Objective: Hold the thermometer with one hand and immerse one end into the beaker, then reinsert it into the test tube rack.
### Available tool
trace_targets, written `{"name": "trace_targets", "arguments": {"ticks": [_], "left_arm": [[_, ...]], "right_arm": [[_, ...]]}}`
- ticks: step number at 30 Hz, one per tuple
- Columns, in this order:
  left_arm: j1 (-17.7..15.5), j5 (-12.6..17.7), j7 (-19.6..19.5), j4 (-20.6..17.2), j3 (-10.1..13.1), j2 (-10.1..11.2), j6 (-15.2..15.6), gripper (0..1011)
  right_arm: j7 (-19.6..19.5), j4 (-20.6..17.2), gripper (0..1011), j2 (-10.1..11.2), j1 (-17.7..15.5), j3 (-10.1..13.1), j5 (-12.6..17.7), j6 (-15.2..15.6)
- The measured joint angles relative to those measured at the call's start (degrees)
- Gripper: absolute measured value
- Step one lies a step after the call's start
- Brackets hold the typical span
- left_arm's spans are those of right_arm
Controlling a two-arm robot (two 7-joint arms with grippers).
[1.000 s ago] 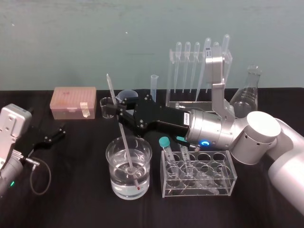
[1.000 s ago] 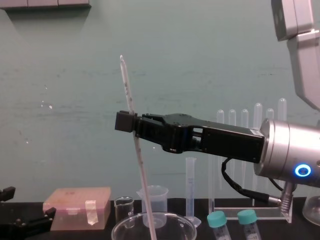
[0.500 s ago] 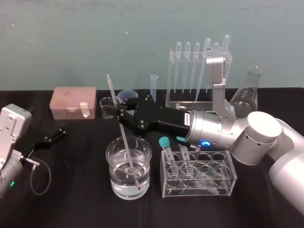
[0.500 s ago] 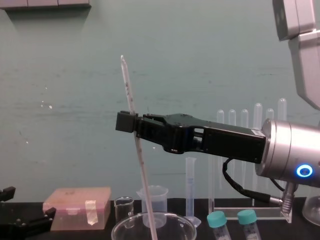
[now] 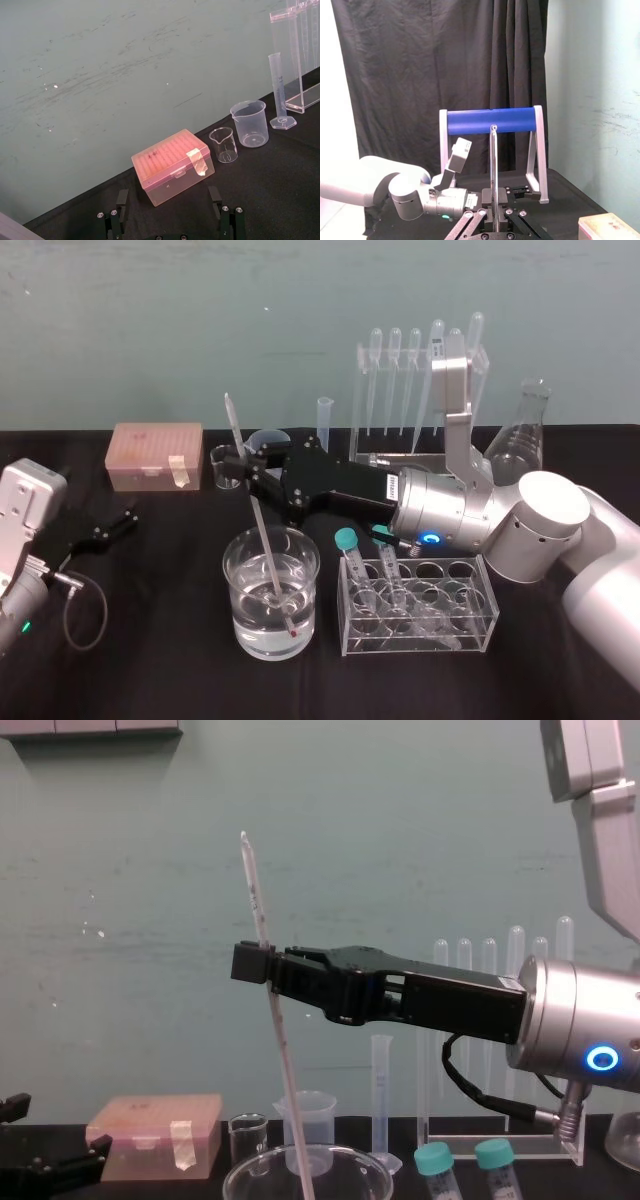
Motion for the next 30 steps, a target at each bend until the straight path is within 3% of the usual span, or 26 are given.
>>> {"name": "trace_targets", "arguments": {"ticks": [30], "left_arm": [[0.0, 0.0, 0.0, 0.0, 0.0, 0.0, 0.0, 1008]], "right_arm": [[0.3, 0.0, 56, -0.1, 0.1, -0.2, -0.1, 0.2]]}}
